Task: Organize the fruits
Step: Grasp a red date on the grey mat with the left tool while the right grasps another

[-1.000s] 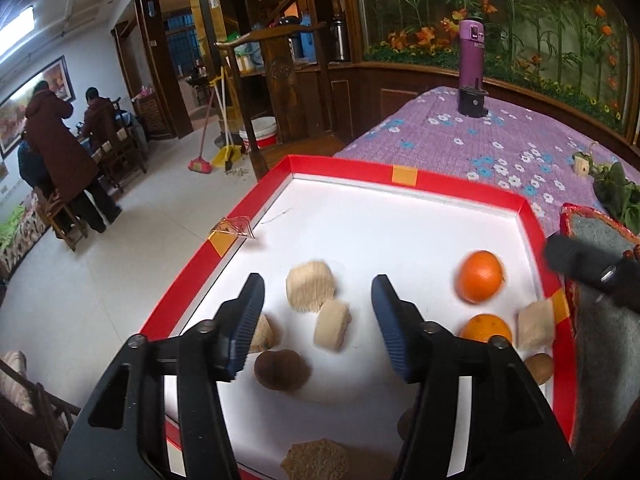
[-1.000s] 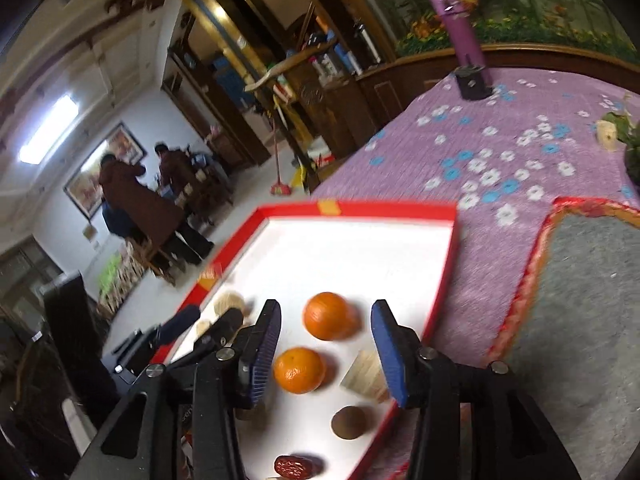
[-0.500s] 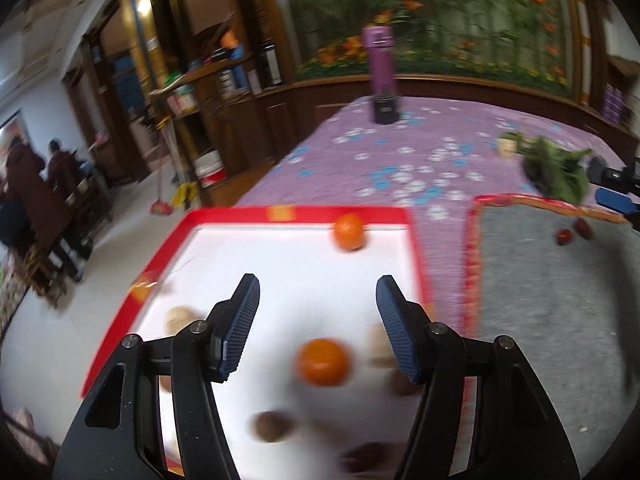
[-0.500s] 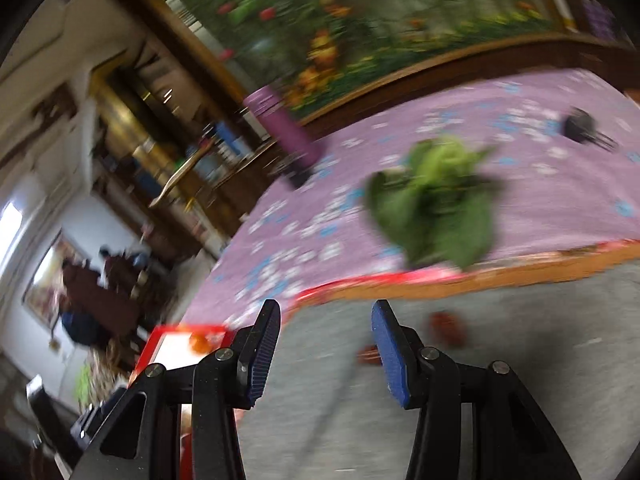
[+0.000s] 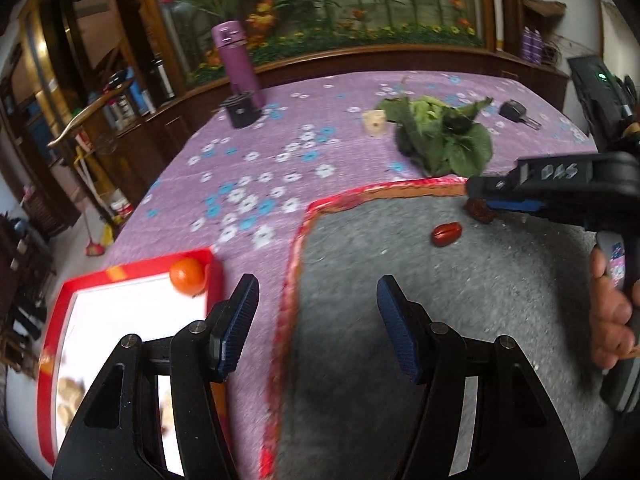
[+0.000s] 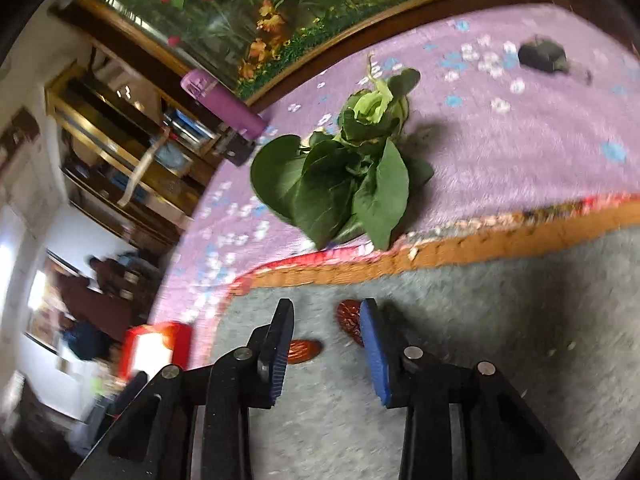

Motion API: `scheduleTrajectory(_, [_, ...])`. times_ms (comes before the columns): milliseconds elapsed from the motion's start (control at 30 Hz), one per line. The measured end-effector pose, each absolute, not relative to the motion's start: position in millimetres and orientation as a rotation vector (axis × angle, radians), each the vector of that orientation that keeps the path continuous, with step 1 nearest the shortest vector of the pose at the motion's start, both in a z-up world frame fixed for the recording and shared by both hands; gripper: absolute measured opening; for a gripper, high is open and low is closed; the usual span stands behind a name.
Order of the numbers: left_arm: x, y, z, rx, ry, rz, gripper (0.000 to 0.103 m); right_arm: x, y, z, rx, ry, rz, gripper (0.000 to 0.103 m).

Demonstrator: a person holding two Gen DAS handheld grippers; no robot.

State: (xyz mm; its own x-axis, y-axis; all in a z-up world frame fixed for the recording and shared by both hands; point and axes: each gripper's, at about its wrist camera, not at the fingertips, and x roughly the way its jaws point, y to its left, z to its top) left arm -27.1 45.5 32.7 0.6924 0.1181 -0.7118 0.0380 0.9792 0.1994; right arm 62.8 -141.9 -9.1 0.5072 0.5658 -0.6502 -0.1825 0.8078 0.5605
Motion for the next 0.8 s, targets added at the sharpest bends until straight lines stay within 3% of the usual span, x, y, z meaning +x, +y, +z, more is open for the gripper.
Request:
scheduleTrajectory(67, [-19.9, 40.7, 32.5, 0.215, 0.817, 0.007, 0.062, 65.6, -133.3, -17.5, 0.335, 0.987, 0.407, 0.015])
scheduleTrajectory(200, [-10.4, 30.9, 32.3, 0.264, 0.823, -0.071, 0.062, 62.4, -124.4, -9.3, 0.198, 0.991, 0.383, 0.015])
scheduleTrajectory(400, [8.4, 5.4, 26.7, 0.343, 0.833, -0.251, 0.061, 63.2, -154.5, -2.8, 0.384, 0.984, 0.412, 0.015])
scheduleTrajectory(667, [29.6, -20.2, 12.8, 0.445, 0.873, -0.414, 0.043, 63.4, -187.8, 2.8, 0.594, 0.951, 0.410, 0.015])
scheduleTrajectory(800, [35.5, -26.8, 5.7, 0.474, 0.903, -0.458, 0.028, 64.9, -185.7, -0.6, 0.620, 0.969, 0.398, 0.015])
